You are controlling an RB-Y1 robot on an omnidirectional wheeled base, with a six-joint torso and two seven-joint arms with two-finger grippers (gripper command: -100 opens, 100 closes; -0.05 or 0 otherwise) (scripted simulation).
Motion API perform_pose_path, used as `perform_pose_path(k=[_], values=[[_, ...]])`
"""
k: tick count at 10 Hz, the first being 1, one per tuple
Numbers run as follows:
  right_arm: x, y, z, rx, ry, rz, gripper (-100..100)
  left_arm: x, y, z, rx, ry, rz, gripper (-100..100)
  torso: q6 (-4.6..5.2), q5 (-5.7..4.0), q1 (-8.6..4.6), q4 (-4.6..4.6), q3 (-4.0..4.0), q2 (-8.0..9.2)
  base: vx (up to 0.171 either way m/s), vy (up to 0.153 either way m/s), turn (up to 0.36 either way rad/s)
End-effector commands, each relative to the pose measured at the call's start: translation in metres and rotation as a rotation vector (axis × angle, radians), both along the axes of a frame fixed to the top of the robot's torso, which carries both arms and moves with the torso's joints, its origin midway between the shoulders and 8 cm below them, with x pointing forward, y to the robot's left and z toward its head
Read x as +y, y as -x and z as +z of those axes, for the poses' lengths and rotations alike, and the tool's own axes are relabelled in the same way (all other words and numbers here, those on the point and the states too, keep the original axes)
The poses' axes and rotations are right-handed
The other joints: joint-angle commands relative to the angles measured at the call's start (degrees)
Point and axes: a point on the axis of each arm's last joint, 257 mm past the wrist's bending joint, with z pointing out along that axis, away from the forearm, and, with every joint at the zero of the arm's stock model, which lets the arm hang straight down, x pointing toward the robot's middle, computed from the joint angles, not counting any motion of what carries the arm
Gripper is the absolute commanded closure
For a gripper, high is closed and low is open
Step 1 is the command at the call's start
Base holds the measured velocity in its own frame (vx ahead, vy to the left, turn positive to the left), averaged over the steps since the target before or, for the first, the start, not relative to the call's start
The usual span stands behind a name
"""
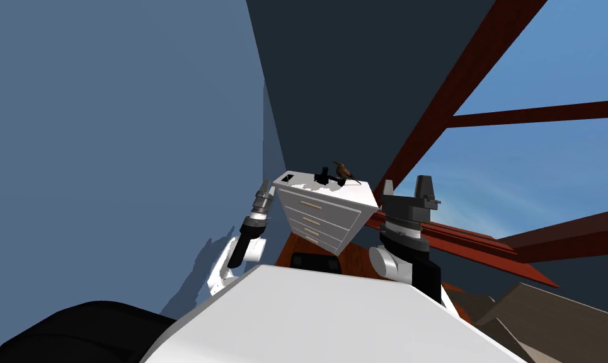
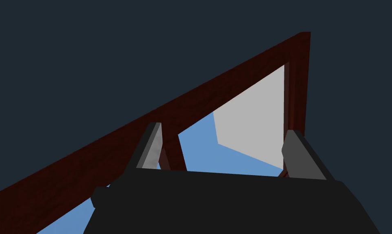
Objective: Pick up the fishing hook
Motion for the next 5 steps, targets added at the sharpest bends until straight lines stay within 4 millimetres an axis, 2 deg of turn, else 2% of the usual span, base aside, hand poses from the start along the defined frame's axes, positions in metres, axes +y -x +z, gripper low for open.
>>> perform_pose_path(k=[1, 5], values=[[0.0000, 0.0000, 0.0000, 0.000, 0.000, 0.000, 0, -0.0006, -0.0026, 0.0003, 0.017, -0.041, 0.004, -100, 0.00, 0.00, 0.00, 0.00, 0.00, 0.00, -0.044, -0.063, -0.076], [0.0000, 0.0000, 0.0000, 0.000, 0.000, 0.000, 0, 0.0026, -0.0106, 0.0008, 0.058, -0.141, 0.029, -100, -0.01, -0.01, -0.01, 0.00, 0.00, 0.00, -0.039, -0.066, -0.087]])
